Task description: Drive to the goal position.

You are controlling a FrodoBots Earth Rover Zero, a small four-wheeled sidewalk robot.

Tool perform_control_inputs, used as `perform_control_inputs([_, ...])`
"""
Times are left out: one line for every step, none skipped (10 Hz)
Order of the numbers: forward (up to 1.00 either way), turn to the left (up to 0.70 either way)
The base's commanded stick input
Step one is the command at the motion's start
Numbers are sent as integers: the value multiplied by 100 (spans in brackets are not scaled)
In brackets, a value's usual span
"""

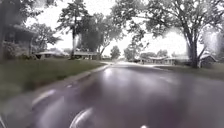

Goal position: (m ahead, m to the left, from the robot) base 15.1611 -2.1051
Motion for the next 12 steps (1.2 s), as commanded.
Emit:
perform_control_inputs([50,0])
perform_control_inputs([50,0])
perform_control_inputs([50,0])
perform_control_inputs([50,0])
perform_control_inputs([50,0])
perform_control_inputs([50,0])
perform_control_inputs([50,0])
perform_control_inputs([50,0])
perform_control_inputs([50,0])
perform_control_inputs([50,0])
perform_control_inputs([50,0])
perform_control_inputs([50,0])
